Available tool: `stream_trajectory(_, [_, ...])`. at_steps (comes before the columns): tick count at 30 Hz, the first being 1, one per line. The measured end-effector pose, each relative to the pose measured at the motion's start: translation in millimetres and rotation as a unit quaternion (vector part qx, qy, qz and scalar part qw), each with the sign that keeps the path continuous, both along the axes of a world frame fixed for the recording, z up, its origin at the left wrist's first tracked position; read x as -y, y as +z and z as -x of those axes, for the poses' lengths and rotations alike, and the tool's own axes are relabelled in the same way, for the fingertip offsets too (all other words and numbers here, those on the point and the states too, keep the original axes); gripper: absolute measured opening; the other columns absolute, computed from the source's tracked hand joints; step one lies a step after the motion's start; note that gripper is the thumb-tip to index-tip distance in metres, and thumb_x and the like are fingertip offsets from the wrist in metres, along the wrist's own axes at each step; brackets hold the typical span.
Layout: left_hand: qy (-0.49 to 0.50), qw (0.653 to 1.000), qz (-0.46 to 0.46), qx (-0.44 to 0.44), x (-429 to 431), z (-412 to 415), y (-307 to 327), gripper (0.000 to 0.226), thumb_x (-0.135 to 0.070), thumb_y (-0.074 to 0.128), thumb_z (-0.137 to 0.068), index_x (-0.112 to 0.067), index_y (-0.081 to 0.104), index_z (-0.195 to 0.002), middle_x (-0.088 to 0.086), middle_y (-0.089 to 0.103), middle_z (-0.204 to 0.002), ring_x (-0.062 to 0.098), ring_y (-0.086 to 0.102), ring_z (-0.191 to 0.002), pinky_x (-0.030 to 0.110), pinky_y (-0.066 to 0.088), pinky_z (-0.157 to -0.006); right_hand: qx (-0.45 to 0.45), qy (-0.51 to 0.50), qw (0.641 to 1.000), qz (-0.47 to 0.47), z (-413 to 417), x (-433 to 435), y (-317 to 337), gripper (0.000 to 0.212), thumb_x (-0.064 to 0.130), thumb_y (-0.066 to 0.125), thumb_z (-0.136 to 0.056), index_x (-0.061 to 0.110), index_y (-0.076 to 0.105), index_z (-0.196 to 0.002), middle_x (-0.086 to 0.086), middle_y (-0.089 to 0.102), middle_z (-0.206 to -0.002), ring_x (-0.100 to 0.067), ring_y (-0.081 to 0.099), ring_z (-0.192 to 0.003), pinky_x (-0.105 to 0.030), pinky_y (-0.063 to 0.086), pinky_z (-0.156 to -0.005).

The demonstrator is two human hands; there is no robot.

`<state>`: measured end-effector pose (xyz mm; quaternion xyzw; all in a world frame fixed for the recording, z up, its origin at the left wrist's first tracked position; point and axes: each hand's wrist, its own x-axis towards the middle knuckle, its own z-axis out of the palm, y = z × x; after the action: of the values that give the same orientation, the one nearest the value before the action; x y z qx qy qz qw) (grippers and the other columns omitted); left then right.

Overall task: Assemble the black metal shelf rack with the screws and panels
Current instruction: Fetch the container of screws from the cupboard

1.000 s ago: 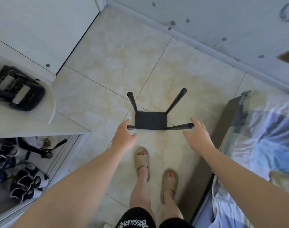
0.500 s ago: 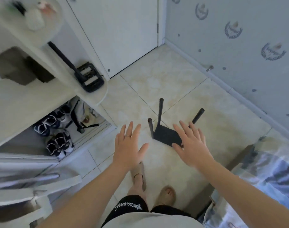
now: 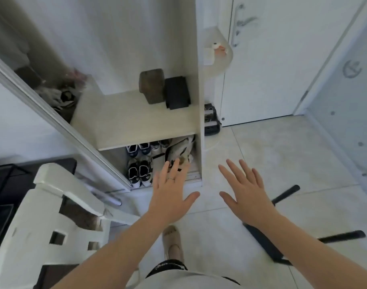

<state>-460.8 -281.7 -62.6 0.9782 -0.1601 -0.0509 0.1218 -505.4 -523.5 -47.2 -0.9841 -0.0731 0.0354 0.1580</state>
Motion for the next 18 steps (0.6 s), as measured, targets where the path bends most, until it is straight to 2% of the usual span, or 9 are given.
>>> stream_trajectory(3, [0.020,1.000,-0.003,-0.011,-50.8,-42.9,-1.6,0.083,-0.076,0.026,-0.089,-0.040,-0.005,-0.157,-0.010,-0.014,-0.166,0.018,-0.021,-0.151,0.048,-0.007,-0.122,-0.001,0.016,1.000,-0.002,-51.2,-47.8,4.5,0.070,0.046,0.048,-0.103,0.033,0.013,-0.162,0.006,0.005,-0.170,-0.029,-0.002,-0.158,-0.050,0.002,-0.125])
stream_trajectory(7, [0.048,0.999,0.005,-0.022,-120.0,-96.8,-3.4,0.083,-0.074,0.032,-0.091,-0.037,-0.002,-0.158,-0.008,-0.009,-0.167,0.020,-0.014,-0.153,0.047,-0.003,-0.122,-0.007,0.016,1.000,0.009,-116.5,-106.2,9.1,0.069,0.048,0.042,-0.105,0.035,0.006,-0.162,0.008,0.000,-0.171,-0.026,-0.006,-0.158,-0.047,0.002,-0.126])
stream_trajectory(10, [0.067,0.997,0.024,-0.026,-161.7,-132.1,-5.8,0.083,-0.073,0.036,-0.092,-0.036,0.004,-0.159,-0.006,-0.001,-0.168,0.021,-0.007,-0.154,0.048,0.001,-0.122,-0.011,0.014,1.000,0.002,-160.5,-143.4,16.1,0.069,0.045,0.045,-0.103,0.034,0.010,-0.162,0.008,0.004,-0.171,-0.025,-0.001,-0.158,-0.046,0.007,-0.125])
stream_trajectory(14, [0.091,0.993,0.044,-0.057,-197.5,-170.8,-13.1,0.080,-0.071,0.035,-0.093,-0.038,0.004,-0.158,-0.006,0.000,-0.168,0.022,-0.005,-0.154,0.049,0.003,-0.122,-0.016,0.010,1.000,0.000,-206.6,-181.4,26.2,0.069,0.040,0.048,-0.103,0.030,0.016,-0.162,0.006,0.009,-0.170,-0.026,0.004,-0.158,-0.044,0.011,-0.124])
stream_trajectory(18, [0.101,0.990,0.054,-0.083,-214.6,-212.9,-20.8,0.080,-0.074,0.028,-0.091,-0.036,0.004,-0.158,-0.005,0.000,-0.168,0.022,-0.004,-0.153,0.049,0.005,-0.122,-0.028,0.016,0.999,0.017,-253.4,-202.0,29.3,0.069,0.044,0.044,-0.103,0.032,0.011,-0.163,0.008,0.005,-0.171,-0.024,0.002,-0.158,-0.042,0.011,-0.123])
